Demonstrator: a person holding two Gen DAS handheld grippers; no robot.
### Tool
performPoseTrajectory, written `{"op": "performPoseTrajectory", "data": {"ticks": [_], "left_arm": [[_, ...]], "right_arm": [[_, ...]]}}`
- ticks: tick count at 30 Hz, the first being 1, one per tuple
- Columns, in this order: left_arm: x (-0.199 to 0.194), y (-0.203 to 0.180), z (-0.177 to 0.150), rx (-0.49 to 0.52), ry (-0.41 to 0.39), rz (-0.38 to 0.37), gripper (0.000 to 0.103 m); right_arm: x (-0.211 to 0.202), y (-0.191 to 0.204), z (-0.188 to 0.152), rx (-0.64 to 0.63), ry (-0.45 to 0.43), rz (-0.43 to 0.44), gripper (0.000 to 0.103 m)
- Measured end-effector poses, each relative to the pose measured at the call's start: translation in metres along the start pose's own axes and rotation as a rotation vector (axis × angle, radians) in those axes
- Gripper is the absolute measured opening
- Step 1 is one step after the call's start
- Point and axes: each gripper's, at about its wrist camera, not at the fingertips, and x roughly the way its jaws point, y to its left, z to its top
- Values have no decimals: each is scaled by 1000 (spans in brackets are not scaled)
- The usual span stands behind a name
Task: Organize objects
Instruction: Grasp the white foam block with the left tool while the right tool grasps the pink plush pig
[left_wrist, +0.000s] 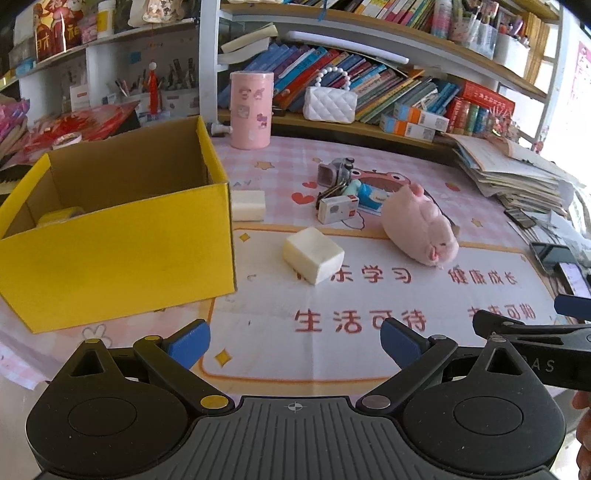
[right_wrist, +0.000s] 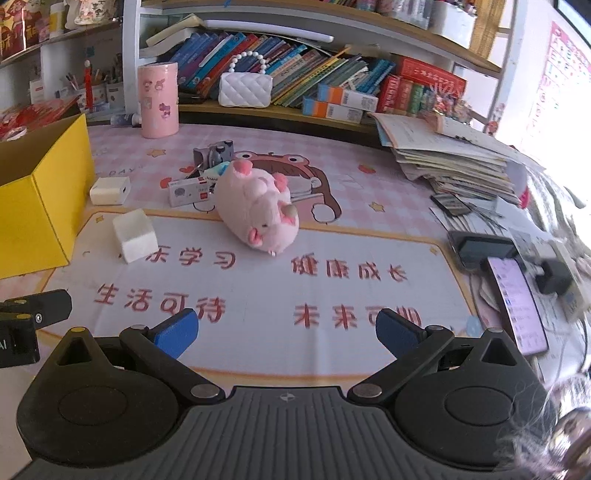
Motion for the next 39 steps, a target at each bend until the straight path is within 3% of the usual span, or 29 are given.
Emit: {"op": "performPoseTrajectory", "data": {"ticks": [17,23,31,34,37,39], "left_arm": [[38,-33,18,-28,44,110,100],[51,-48,22,24,58,166,100],[59,-52,26,19,83,179,100],[63,-50,29,2,86,182,100],[68,-52,34,-5,85,171,100],[73,-57,37,-1,76,166,100]], "right_arm": [[66,-23,45,-89,-30,145,101],[96,-20,66,-147,-47,215,101],[138,-2,86,-237,-22,258,100],[152,2,90,-255,-5,276,95],[157,3,92,-263,10,299,72],[156,-5,94,-229,2,318,66]]}}
